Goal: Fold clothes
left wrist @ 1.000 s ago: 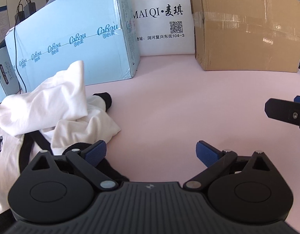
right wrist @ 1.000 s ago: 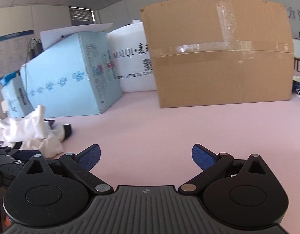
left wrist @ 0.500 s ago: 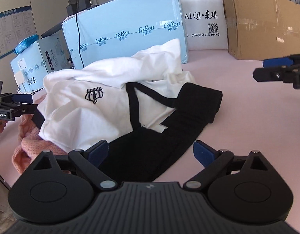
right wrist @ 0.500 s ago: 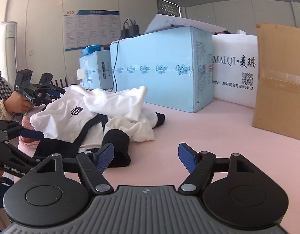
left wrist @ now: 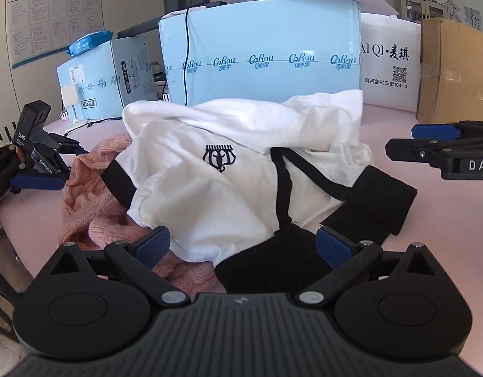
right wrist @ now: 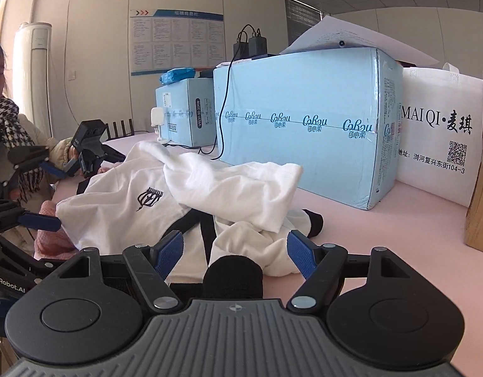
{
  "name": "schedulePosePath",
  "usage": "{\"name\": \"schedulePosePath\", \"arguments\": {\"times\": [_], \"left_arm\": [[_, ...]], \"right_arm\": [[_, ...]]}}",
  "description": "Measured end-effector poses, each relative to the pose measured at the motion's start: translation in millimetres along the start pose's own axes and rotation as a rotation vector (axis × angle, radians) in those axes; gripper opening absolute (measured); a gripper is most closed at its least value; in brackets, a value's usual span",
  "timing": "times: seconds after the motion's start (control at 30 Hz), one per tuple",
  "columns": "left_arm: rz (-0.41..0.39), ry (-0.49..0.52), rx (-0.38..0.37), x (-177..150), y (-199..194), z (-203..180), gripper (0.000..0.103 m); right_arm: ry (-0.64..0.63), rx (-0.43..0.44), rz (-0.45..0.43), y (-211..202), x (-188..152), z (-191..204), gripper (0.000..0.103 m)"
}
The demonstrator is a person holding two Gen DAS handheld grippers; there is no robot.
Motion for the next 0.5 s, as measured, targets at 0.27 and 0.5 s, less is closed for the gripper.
{"name": "schedulePosePath", "arguments": {"times": [0.27,0.5], "left_arm": [[0.03,-0.038,0.007,13,19,8,0.1],[0.065,-0.061,0.047,16,35,9,0.095]], "right_arm": [[0.017,-0.048,0.006,42,14,-9,0.073],[0.126,-0.056,0.04,80,25,-28,0.07]]}}
Point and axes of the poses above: each gripper's, at about its wrist camera, not at the fingertips, and y roughly the way its jaws point, z to its left, x to its top, the point moved 4 cm from there along y, roughly the way its jaws point, and after that the axes turned 3 degrees about z, right-handed, at the moved point
